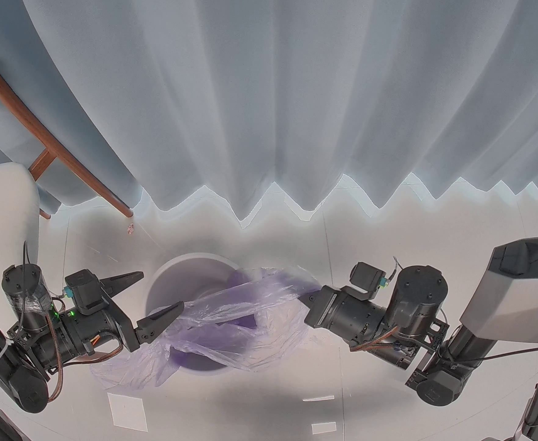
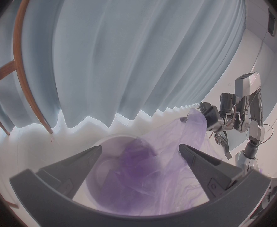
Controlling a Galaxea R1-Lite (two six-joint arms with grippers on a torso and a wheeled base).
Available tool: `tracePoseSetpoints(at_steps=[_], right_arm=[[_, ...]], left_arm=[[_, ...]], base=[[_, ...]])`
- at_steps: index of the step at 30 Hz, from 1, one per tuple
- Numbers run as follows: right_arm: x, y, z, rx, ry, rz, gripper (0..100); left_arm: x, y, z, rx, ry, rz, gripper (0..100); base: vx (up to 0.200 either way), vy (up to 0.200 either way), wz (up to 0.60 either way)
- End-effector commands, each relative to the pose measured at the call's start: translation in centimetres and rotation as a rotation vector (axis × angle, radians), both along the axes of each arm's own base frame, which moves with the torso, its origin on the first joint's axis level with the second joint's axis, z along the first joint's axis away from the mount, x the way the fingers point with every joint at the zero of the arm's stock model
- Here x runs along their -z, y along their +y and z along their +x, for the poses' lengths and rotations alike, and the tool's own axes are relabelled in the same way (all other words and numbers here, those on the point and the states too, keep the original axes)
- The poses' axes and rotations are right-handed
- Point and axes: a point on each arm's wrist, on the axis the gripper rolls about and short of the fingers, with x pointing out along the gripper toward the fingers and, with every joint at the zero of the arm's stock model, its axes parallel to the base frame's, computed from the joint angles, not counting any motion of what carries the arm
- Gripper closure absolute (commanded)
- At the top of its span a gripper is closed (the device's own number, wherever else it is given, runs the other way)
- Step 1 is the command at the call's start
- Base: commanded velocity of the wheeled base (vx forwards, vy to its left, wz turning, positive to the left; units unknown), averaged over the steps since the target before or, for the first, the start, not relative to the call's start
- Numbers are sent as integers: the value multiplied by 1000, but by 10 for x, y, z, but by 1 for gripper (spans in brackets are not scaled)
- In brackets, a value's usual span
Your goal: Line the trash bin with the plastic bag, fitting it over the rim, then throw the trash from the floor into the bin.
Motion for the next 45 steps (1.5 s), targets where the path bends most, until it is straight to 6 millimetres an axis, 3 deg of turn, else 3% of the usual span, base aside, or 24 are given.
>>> tracePoseSetpoints(at_steps=[1, 6, 15, 29, 45], right_arm=[[-15, -10, 6, 17, -32, 50, 100], [-18, -13, 7, 4, -23, 65, 100], [-22, -25, 28, 64, -34, 100, 100], [-14, -31, 47, 108, -15, 113, 100], [-18, -37, 54, 132, -34, 126, 100]], left_arm=[[3, 1, -2, 0, 17, 3, 0], [3, 0, -2, 5, 17, 3, 0], [3, -1, -9, 58, 16, -2, 0], [14, -13, -25, 147, 45, 53, 0], [35, -13, -18, 155, 88, 147, 0]], base=[[0, 0, 0], [0, 0, 0], [0, 0, 0], [0, 0, 0], [0, 0, 0]])
